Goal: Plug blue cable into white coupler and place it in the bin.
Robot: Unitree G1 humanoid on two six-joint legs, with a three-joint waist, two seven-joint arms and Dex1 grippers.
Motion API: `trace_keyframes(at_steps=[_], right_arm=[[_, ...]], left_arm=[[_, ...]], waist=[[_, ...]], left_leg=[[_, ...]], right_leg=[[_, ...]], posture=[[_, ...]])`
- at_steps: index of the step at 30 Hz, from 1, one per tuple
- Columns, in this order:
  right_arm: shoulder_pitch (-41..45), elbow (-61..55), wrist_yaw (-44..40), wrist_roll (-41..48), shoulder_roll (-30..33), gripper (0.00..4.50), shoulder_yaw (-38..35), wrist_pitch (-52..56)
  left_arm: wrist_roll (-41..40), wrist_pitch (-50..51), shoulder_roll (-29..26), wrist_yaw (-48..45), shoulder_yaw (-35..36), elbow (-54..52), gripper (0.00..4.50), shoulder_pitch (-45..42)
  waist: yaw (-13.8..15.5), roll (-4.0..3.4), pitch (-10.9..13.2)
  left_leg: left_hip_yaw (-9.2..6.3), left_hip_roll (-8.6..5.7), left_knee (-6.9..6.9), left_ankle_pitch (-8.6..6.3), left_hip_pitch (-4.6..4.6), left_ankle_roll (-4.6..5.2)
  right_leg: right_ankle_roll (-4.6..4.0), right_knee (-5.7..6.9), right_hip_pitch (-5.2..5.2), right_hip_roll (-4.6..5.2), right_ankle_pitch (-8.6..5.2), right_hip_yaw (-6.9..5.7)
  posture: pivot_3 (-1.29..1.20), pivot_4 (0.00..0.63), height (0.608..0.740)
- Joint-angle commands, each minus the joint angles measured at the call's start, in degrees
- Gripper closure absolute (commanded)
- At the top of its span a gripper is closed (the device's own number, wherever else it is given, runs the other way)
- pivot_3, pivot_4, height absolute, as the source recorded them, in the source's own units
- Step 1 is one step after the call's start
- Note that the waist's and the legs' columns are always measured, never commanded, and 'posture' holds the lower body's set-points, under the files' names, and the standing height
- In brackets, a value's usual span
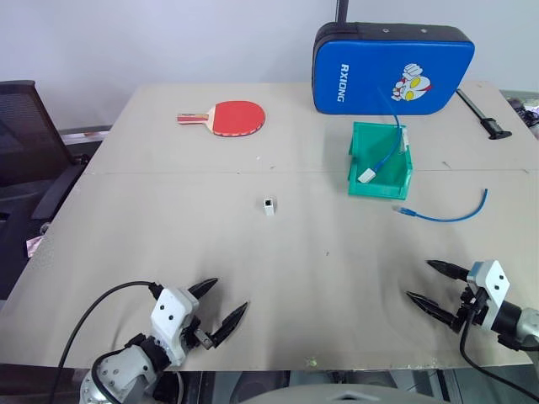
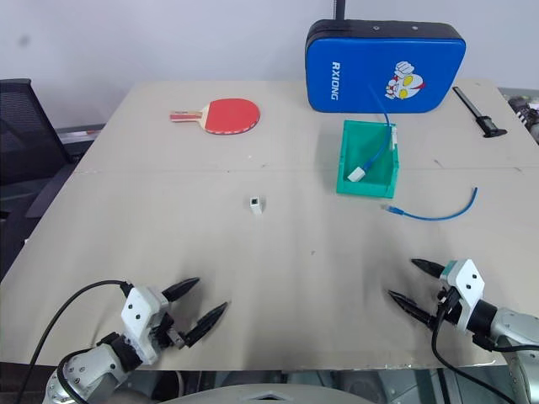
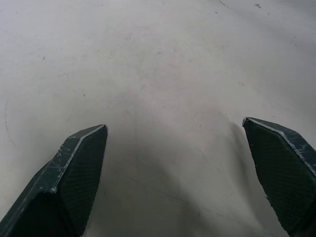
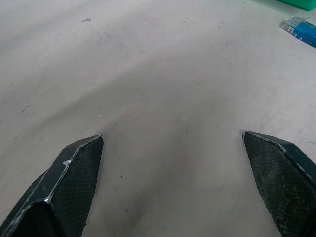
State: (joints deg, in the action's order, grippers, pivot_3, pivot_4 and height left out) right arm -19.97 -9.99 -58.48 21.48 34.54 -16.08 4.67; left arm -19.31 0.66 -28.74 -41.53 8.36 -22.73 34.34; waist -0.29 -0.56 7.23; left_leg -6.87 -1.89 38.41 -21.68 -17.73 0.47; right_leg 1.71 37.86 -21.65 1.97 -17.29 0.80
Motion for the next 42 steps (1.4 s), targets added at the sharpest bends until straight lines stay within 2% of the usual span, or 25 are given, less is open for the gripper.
trace_keyframes(at_steps=[1, 10, 19, 22, 25, 32, 35, 37, 38, 39, 42], right_arm=[[-0.02, 1.91, 0.62, 0.05, 0.36, 0.04, -1.70, -2.35], [-0.35, 4.15, 1.91, 0.02, 1.42, 0.04, -2.89, -5.49], [1.64, 3.89, 4.08, 1.67, 3.65, 0.04, -3.63, -1.22], [10.49, 3.08, 8.51, 3.39, 6.56, 0.04, -3.83, 8.23], [17.73, 4.58, 8.25, 3.30, 9.51, 0.04, -2.53, 12.49], [32.12, 16.01, 2.80, -0.23, 13.88, 0.04, 5.17, 17.10], [39.76, 24.37, -2.58, -3.42, 14.90, 0.04, 11.27, 17.61], [43.31, 29.15, -3.72, -6.12, 14.97, 0.04, 14.24, 16.72], [44.30, 30.12, -4.76, -6.74, 15.15, 0.54, 15.66, 17.84], [45.04, 30.62, -6.46, -7.43, 15.37, 0.81, 17.05, 17.50], [46.77, 31.85, -7.46, -9.71, 15.80, 2.26, 19.62, 19.23]], left_arm=[[0.33, -1.81, 0.91, -0.79, -0.99, 2.66, 0.00, -0.86], [0.03, -2.08, 1.57, -1.84, -3.54, 2.24, 0.00, -3.28], [-1.56, 2.30, -0.30, -2.69, -4.67, -1.55, 0.00, -5.12], [-5.61, 6.16, -5.58, -8.32, -4.66, -4.81, 0.00, -9.76], [-15.20, 14.82, -9.69, -9.60, -2.34, -9.03, 0.00, -17.32], [-28.49, 26.34, -20.15, -16.95, 0.68, -12.29, 0.00, -30.29], [-31.15, 29.56, -26.02, -23.28, 2.06, -9.58, 0.00, -36.40], [-30.77, 29.97, -27.36, -24.71, 2.04, -8.56, 0.00, -38.61], [-30.61, 30.06, -27.51, -24.71, 2.10, -8.28, 0.00, -39.33], [-30.51, 30.28, -27.72, -24.74, 2.30, -8.15, 0.00, -39.80], [-30.29, 30.82, -27.65, -24.41, 3.10, -8.59, 0.00, -39.89]], waist=[[0.00, -0.01, 0.00], [0.49, -0.01, -0.02], [0.90, 0.01, 0.00], [0.79, -0.10, 0.16], [0.63, -0.19, 0.40], [0.29, -0.02, 0.43], [-0.52, -0.02, 0.50], [-0.85, -0.03, 0.52], [-1.03, -0.03, 0.52], [-1.08, -0.03, 0.52], [-1.38, -0.02, 0.52]], left_leg=[[0.00, 0.00, 0.00, 0.00, 0.00, 0.00], [0.00, -0.01, 0.02, 0.00, 0.00, 0.00], [0.01, -0.01, 0.03, 0.00, -0.01, 0.00], [0.00, -0.01, 0.03, 0.00, -0.01, 0.00], [0.03, -0.02, 0.17, 0.02, -0.02, -0.02], [-0.05, 0.03, 0.19, 0.03, -0.19, -0.04], [-0.05, 0.03, 0.45, 0.03, -0.46, -0.03], [-0.05, 0.04, 0.74, 0.03, -0.73, -0.04], [-0.02, 0.04, 0.77, 0.03, -0.81, -0.04], [0.04, 0.03, 0.82, 0.03, -0.83, -0.04], [-0.01, 0.06, 0.84, 0.03, -0.89, -0.04]], right_leg=[[0.00, 0.00, 0.00, 0.00, 0.00, 0.00], [0.00, -0.01, 0.01, 0.01, 0.00, 0.00], [0.00, -0.01, 0.01, 0.01, 0.00, 0.00], [0.00, 0.01, -0.01, 0.01, 0.00, 0.00], [-0.07, 0.12, 0.01, 0.01, 0.05, 0.00], [-0.09, -0.11, -0.08, -0.07, 0.06, -0.23], [-0.08, -0.15, -0.26, -0.06, 0.06, -0.33], [-0.09, -0.19, -0.41, -0.06, 0.06, -0.48], [-0.09, -0.22, -0.48, -0.03, 0.06, -0.52], [-0.09, -0.20, -0.51, -0.01, 0.07, -0.55], [-0.08, -0.14, -0.59, 0.00, 0.07, -0.62]], posture=[[0.00, 0.150, 0.740], [0.00, 0.150, 0.740], [0.00, 0.150, 0.740], [0.00, 0.150, 0.740], [0.00, 0.150, 0.740], [0.00, 0.150, 0.740], [0.00, 0.150, 0.740], [0.00, 0.150, 0.740], [0.00, 0.150, 0.740], [0.00, 0.150, 0.740], [0.00, 0.150, 0.740]])
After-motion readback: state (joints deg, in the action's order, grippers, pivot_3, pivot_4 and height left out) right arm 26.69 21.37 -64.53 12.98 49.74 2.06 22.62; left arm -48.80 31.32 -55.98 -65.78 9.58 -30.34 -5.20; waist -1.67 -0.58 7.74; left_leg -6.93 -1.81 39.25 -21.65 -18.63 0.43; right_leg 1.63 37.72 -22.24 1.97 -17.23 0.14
